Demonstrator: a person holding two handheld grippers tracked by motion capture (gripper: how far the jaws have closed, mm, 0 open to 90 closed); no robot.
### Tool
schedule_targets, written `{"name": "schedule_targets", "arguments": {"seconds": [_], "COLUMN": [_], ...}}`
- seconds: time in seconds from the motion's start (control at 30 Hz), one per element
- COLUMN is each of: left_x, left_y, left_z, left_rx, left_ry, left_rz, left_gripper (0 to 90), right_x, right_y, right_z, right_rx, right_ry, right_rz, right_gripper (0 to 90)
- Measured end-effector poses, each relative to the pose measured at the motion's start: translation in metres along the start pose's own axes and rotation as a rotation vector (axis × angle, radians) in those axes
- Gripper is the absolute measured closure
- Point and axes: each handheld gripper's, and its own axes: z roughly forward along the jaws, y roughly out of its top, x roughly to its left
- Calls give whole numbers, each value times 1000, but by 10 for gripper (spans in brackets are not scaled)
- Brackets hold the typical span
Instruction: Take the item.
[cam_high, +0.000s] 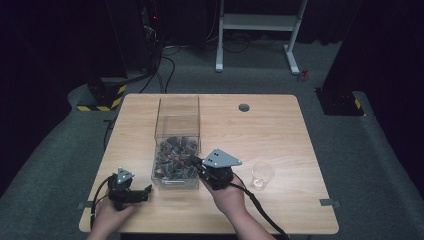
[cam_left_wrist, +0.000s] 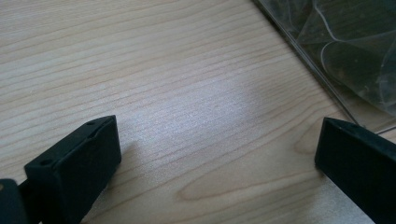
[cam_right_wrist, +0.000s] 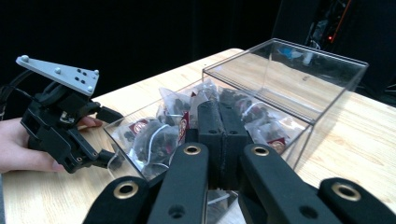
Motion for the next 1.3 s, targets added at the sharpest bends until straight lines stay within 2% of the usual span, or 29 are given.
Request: {"name": "schedule_targets", "arguments": {"seconds": [0.6,1.3], "left_x": [0,0], "left_y": [0,0], "left_z": [0,0], "left_rx": [-1,-1], "left_ry": [-1,-5], "left_rz": [-2,-6], "left_gripper": [6,6], "right_x": [-14,-27], "right_y": [-11,-20], "right_z": [-26,-46], "right_rx": [-22,-30], "right_ry": [-51,-97], "right_rz": [23,40], "right_gripper": [900,900]}}
